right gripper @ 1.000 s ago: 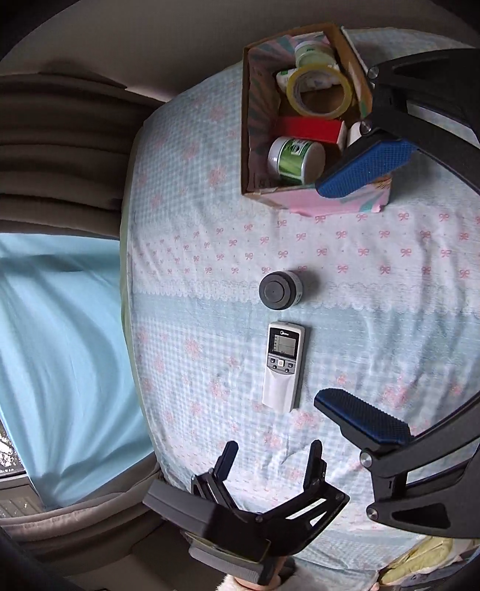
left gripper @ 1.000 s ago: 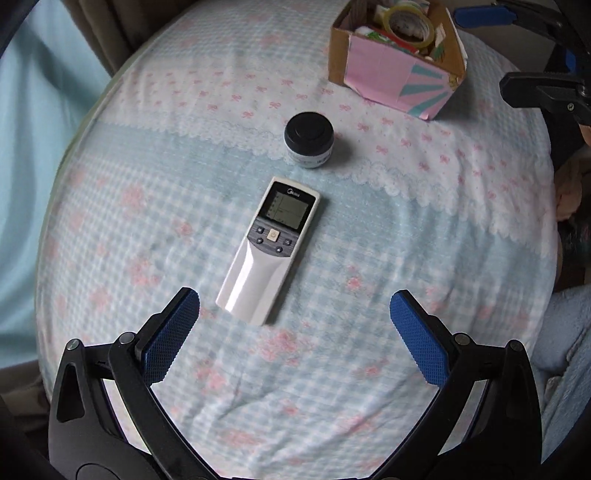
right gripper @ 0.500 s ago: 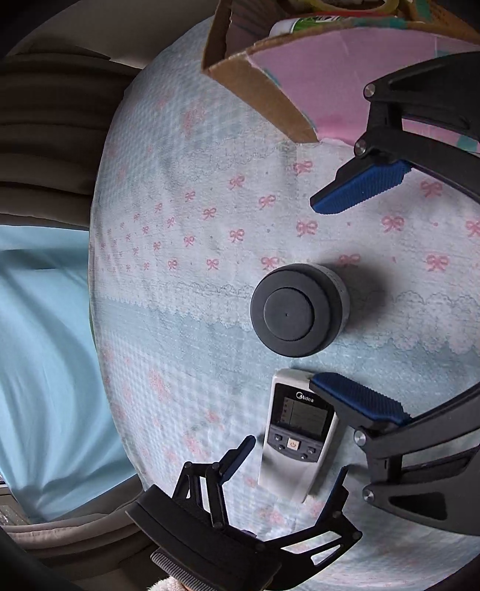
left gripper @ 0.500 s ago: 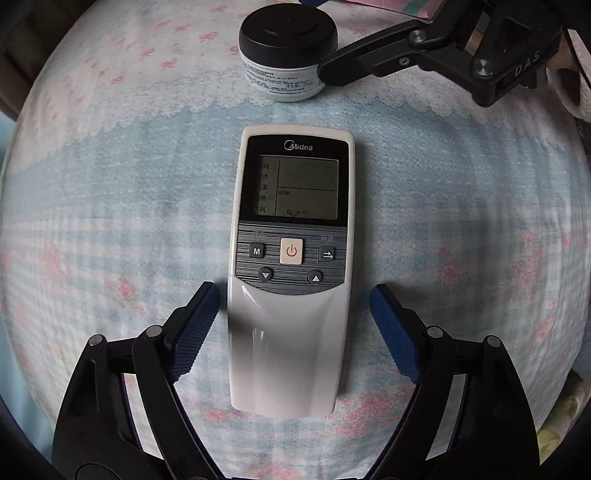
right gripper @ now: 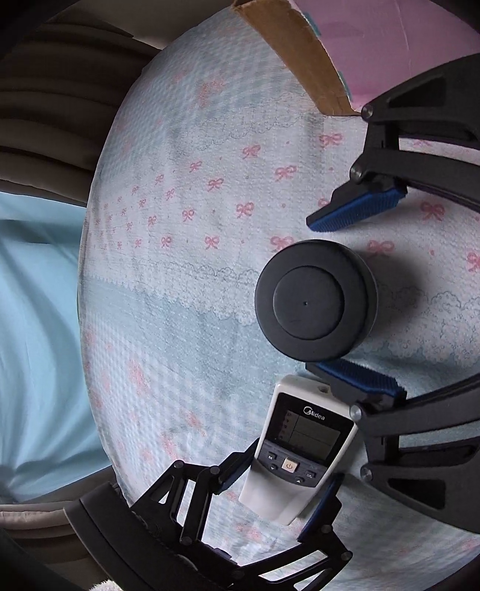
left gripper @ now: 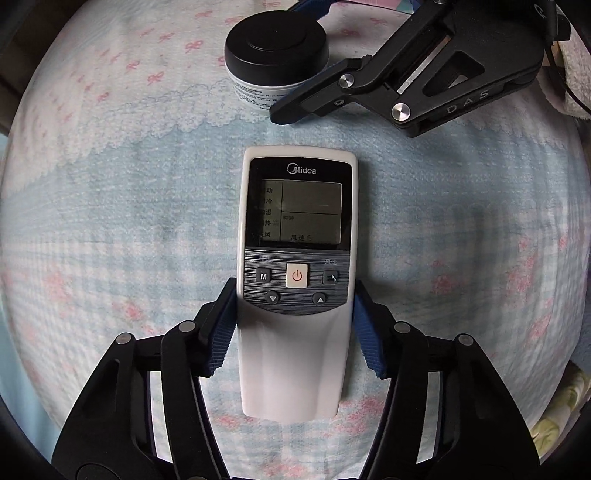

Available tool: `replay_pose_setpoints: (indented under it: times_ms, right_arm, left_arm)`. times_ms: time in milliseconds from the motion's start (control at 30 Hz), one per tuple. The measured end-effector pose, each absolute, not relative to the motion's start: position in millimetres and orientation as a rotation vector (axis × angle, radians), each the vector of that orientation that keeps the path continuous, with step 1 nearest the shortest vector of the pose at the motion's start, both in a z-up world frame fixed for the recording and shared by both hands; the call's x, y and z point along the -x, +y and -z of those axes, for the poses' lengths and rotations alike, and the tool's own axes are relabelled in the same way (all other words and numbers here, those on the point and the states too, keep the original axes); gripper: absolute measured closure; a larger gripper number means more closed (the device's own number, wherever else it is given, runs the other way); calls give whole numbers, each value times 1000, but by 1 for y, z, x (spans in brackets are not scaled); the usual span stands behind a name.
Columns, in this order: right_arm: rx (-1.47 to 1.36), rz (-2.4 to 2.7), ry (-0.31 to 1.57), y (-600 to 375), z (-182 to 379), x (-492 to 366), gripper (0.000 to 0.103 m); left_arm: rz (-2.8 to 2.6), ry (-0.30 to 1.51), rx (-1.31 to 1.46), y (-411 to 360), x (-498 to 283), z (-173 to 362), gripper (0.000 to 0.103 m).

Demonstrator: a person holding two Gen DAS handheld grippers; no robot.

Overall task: Organize rigid objects
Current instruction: 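Lift and carry the remote and black-lidded jar over the cardboard box with both tools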

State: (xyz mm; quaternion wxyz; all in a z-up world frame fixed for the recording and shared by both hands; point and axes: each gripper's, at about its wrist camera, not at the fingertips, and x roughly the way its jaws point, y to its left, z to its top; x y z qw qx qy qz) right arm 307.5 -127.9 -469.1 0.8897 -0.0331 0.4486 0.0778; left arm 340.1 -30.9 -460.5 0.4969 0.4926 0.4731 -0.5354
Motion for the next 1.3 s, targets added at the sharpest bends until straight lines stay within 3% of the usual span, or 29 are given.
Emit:
replay_pose_setpoints:
  times_ms: [800,1067,1300]
  right_arm:
    - [114,-145,902,-122,429,-297,50]
    - [120,-129,875,-116,380,-278,50]
    - [108,-101,848,-113,299,-248,50]
  left_arm:
    - [1227,1112,-1108,-6,-307,412,48]
    - [1178,1110,-1021,8,-300,364,48]
    - [1160,1079,-913,24,-270,296,48]
